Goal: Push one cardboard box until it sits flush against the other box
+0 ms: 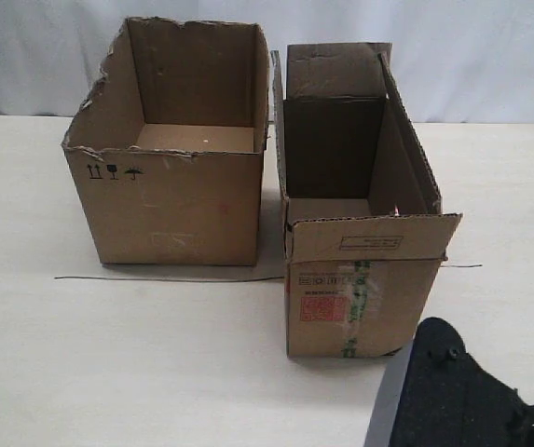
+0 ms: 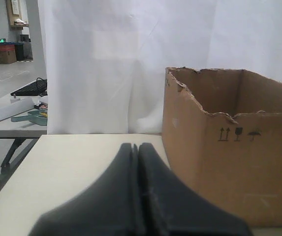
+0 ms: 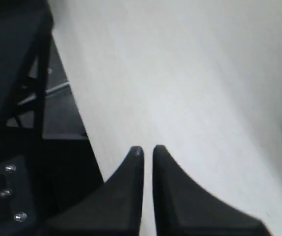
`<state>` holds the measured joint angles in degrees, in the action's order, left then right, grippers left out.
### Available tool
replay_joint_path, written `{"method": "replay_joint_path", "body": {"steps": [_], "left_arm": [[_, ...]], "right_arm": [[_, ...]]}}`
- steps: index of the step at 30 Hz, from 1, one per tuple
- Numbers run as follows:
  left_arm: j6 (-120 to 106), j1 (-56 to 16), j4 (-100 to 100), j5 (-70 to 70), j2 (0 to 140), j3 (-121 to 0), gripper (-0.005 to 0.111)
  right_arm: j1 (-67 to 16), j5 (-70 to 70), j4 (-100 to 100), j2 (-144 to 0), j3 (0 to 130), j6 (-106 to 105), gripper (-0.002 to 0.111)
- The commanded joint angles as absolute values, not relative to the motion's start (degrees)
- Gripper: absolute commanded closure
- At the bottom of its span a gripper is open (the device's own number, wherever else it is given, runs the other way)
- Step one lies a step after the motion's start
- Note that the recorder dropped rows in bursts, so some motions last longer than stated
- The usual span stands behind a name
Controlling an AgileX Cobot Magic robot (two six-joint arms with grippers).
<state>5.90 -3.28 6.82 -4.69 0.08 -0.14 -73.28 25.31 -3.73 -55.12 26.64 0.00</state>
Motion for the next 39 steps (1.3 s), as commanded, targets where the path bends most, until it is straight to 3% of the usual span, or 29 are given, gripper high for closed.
{"method": "replay_joint_path", "body": {"steps": [1, 12, 19, 30, 39], "left_arm": [[6.12, -3.11, 6.80, -3.96, 0.00, 0.00, 0.107], [6.12, -3.11, 6.80, -3.96, 0.00, 0.00, 0.107], [6.12, -3.11, 6.80, -3.83, 0.00, 0.00, 0.107], [6.12, -3.11, 6.87, -3.96, 0.00, 0.00, 0.107], [6.12, -3.11, 6.87, -3.96, 0.00, 0.00, 0.107]], "right_arm": [[-71.82, 32.46, 6.09, -54.40, 27.28, 9.55, 0.103], [-71.82, 28.75, 25.86, -55.19, 27.28, 14.10, 0.103], [-71.82, 26.64, 39.00, -64.76, 27.28, 19.34, 0.103], [-71.82, 24.97, 71.49, -72.33, 27.28, 50.03, 0.103], [-71.82, 31.76, 95.28, -76.68, 27.28, 74.34, 0.103]]}}
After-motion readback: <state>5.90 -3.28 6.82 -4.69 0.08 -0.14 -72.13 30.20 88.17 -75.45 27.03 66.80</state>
